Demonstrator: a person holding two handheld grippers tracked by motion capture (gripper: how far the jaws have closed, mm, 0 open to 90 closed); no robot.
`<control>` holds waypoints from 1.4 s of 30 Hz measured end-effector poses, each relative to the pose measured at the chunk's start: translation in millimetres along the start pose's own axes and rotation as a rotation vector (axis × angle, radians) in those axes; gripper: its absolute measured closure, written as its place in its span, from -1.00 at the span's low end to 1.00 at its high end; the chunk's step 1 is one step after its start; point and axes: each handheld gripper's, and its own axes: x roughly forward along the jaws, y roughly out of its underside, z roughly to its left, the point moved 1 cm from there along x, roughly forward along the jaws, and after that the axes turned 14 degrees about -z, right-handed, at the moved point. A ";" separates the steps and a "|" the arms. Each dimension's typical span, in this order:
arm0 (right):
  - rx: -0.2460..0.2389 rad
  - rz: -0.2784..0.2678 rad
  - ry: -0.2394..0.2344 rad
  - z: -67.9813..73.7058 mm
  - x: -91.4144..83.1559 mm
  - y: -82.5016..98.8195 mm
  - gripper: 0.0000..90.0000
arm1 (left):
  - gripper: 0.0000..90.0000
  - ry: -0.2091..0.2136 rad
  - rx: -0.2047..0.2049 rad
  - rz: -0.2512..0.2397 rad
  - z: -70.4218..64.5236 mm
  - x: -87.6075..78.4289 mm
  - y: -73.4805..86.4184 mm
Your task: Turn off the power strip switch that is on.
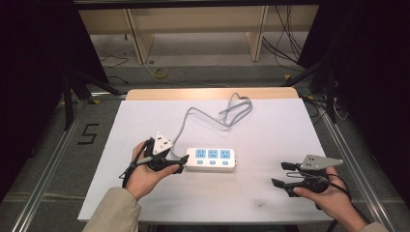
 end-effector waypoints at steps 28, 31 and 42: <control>-0.003 0.008 -0.011 1.0 4.0 -0.7 -0.41 | -0.64 -0.033 0.004 -0.006 12.6 -31.8 29.7; -0.004 0.009 -0.011 0.8 4.3 -0.7 -0.41 | -0.64 -0.041 0.000 0.002 14.2 -36.1 34.4; -0.006 0.010 -0.015 1.1 5.6 -1.2 -0.41 | -0.64 -0.073 0.003 0.036 19.7 -48.3 48.7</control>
